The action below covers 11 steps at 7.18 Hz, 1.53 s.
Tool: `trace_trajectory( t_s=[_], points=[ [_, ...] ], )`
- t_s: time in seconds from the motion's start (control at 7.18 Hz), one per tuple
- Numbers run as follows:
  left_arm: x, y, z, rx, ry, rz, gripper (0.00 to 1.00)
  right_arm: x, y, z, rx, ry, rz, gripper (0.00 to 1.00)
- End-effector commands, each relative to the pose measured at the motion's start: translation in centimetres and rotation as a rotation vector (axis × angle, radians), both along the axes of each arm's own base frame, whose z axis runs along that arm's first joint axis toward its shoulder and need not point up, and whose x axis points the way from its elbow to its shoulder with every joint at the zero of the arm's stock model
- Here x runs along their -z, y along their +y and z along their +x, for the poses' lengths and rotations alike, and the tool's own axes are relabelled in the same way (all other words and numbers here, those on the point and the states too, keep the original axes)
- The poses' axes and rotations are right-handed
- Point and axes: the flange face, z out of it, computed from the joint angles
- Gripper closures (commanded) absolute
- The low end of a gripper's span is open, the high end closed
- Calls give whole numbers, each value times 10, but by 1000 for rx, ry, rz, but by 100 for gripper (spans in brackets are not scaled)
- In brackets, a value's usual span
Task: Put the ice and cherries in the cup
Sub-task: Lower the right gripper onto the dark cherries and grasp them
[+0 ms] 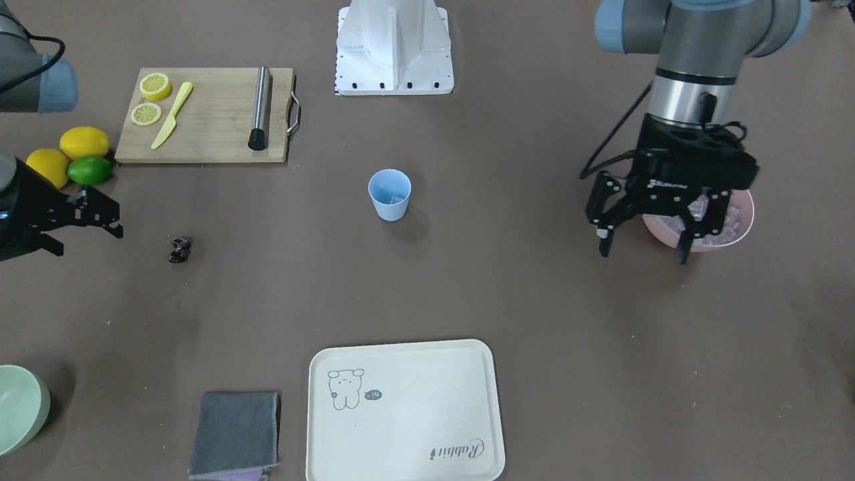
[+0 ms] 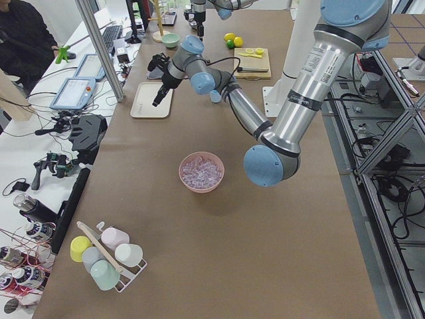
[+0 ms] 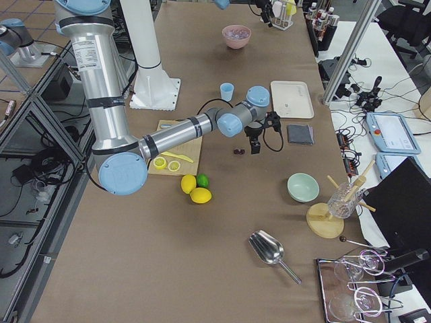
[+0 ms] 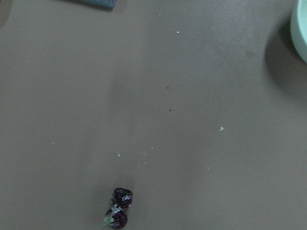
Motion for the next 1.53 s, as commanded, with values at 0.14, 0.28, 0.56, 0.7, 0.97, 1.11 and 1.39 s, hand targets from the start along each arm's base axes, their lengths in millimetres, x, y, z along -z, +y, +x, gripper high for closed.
trace_trajectory(
  t_s=[0.14,0.28,0.56,0.7,0.97,1.11,1.39],
  points=[
    [-51,-8,-63,-101,-47,-53,2,1,27,-67,-51,47,-21,0],
    [-55,-8,-67,-96,-50,-60,2,-2,25,-81,-53,70,-13,0],
    [-57,-10,-72,-90,-48,-65,2,-10,28,-100,-74,99,-35,1],
    [-58,-12,-72,-90,-48,-68,2,-14,28,-101,-73,106,-38,4],
    [-61,-14,-72,-88,-51,-76,2,-25,32,-103,-76,118,-62,16],
    [-61,-16,-74,-84,-52,-77,2,-25,33,-105,-95,116,-86,51],
    [-59,-16,-75,-94,-39,-82,2,-15,36,-109,-101,101,-90,97]
  ],
)
